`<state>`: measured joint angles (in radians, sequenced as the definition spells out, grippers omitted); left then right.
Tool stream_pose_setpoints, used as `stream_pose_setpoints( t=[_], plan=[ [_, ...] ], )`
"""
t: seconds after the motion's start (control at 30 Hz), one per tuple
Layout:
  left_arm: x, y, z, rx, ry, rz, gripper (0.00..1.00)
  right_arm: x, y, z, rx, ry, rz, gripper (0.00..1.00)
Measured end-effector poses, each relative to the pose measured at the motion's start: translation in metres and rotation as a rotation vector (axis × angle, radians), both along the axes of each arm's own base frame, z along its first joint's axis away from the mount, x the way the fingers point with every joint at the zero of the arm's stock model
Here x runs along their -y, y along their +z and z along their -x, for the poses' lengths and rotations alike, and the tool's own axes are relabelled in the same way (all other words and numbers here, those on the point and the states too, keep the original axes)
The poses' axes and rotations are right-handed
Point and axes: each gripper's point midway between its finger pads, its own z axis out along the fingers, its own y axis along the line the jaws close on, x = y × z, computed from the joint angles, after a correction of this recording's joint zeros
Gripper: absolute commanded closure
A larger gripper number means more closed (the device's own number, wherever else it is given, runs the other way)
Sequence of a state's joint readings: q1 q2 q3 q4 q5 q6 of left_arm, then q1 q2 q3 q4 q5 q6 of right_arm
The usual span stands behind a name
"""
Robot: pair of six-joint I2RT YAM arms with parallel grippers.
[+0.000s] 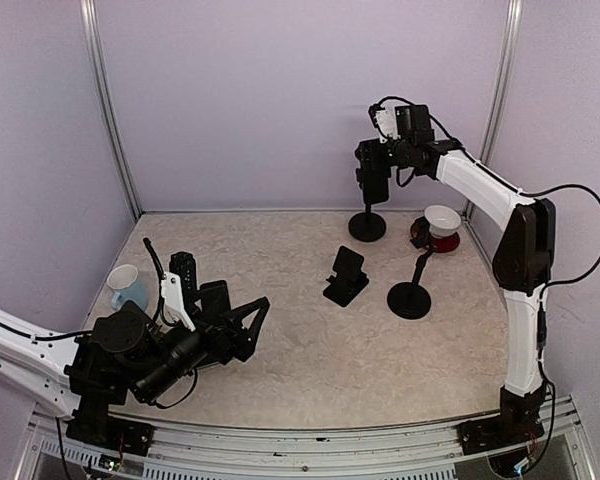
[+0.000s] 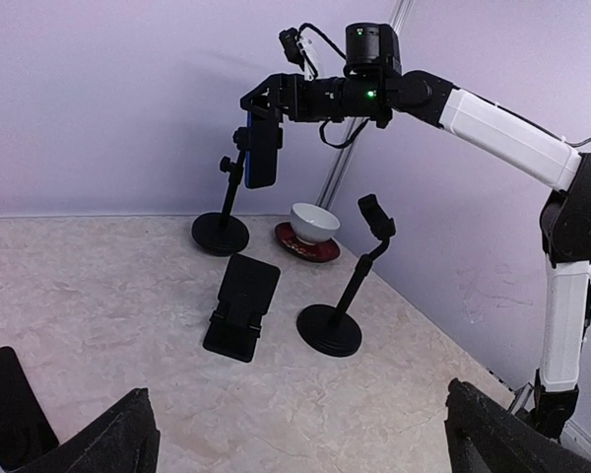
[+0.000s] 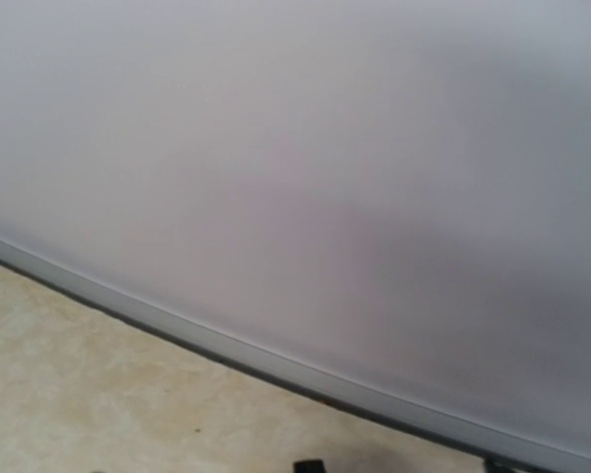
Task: Place the phone on the phone stand
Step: Move the phone stand with the phone to the corner of the board.
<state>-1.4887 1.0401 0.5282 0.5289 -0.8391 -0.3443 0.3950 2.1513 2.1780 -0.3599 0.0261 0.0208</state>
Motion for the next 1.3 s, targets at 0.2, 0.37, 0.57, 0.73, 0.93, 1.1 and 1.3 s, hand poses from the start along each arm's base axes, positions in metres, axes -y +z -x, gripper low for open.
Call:
stream_pose_setpoints(
  t=[0.2, 0.37, 0.57, 0.73, 0.93, 1.1, 1.3],
  plan=[
    [0.0, -0.001, 0.0, -0.003, 0.001, 0.0, 0.01, 0.027, -0.008, -0.011, -0.01, -0.033, -0.002, 0.66],
    [0.001, -0.003, -0.001, -0.004, 0.004, -0.008, 0.01, 0.046, -0.023, -0.018, -0.034, -0.051, -0.008, 0.66],
    [0.003, -0.007, -0.001, -0.005, 0.005, -0.024, 0.01, 0.058, -0.025, -0.025, -0.023, -0.052, -0.038, 0.66],
    [0.003, -0.008, -0.001, -0.007, 0.007, -0.024, 0.01, 0.064, -0.024, -0.028, -0.021, -0.046, -0.064, 0.66],
    [0.009, -0.011, -0.002, -0.007, 0.007, -0.04, 0.01, 0.065, -0.025, -0.028, -0.024, -0.032, -0.071, 0.58],
    [0.012, -0.01, -0.002, -0.004, 0.007, -0.046, 0.01, 0.067, -0.025, -0.028, -0.027, -0.027, -0.078, 0.44],
    [0.013, -0.007, -0.002, 0.001, 0.007, -0.046, 0.01, 0.068, -0.025, -0.028, -0.031, -0.032, -0.089, 0.31]
  ],
)
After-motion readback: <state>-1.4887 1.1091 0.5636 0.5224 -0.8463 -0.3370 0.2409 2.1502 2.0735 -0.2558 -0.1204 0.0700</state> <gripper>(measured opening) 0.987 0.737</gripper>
